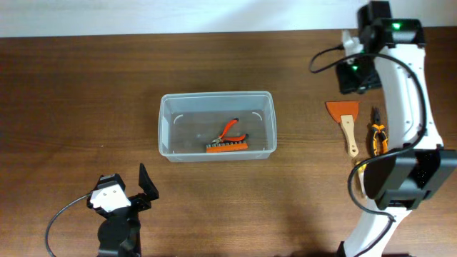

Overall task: Pack container
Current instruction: 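Move the right gripper over the orange scraper's wooden handle, then grasp the scraper handle with the right gripper and lift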

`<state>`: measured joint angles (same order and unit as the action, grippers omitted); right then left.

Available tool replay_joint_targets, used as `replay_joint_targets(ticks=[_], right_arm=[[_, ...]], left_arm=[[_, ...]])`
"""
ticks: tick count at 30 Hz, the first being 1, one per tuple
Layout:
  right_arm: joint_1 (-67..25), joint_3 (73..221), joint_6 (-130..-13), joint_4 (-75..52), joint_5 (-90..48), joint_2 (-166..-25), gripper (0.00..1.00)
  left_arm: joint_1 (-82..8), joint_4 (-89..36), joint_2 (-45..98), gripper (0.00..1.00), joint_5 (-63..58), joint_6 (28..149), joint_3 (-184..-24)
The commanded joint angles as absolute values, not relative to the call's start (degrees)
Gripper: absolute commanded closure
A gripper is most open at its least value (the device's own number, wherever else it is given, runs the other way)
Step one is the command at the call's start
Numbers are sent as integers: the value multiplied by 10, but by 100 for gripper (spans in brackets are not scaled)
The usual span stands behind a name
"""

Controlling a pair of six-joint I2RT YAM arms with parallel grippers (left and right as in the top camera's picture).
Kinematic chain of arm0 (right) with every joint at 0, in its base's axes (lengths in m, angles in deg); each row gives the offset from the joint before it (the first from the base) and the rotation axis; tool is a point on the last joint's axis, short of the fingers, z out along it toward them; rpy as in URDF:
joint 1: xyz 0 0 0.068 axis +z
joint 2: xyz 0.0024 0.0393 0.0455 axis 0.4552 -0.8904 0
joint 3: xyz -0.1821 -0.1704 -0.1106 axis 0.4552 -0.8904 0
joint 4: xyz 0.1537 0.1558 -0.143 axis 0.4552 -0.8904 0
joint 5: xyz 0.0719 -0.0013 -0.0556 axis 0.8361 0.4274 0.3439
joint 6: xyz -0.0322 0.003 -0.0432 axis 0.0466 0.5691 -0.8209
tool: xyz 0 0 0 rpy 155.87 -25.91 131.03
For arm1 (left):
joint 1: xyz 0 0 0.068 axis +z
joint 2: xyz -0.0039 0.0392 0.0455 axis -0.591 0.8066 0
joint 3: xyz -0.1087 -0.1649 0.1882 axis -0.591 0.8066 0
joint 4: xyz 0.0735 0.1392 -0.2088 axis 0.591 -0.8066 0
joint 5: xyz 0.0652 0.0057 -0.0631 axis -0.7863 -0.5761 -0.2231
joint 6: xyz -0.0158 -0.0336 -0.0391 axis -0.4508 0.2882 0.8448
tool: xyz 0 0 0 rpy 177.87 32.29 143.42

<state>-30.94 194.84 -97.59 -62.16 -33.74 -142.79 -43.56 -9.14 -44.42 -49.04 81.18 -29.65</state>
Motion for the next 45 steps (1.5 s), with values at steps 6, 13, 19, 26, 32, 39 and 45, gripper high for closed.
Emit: replay_joint_targets(ticks=[6, 13, 19, 26, 32, 39, 45], right_arm=[[-347, 1837, -991, -557, -317, -1425, 51], [-347, 1731, -999, -488, -312, -1425, 51], [-353, 1653, -1000, -428, -312, -1425, 51], [-376, 1602, -1002, -372, -312, -1425, 51], [-388, 1599, -1004, -364, -312, -1425, 46], [-387, 1599, -1021, -355, -281, -1426, 42], [-387, 1599, -1061, -334, -298, -1426, 39]], left_arm=[[-437, -92, -448, 1, -492, 807, -295], [-437, -92, -448, 1, -492, 807, -295], [-437, -92, -448, 1, -492, 807, -295], [-437, -92, -448, 1, -492, 807, -295], [-437, -92, -448, 1, -492, 807, -295], [-437, -92, -448, 1, -492, 807, -295], [-437, -92, -448, 1, -492, 807, -295]])
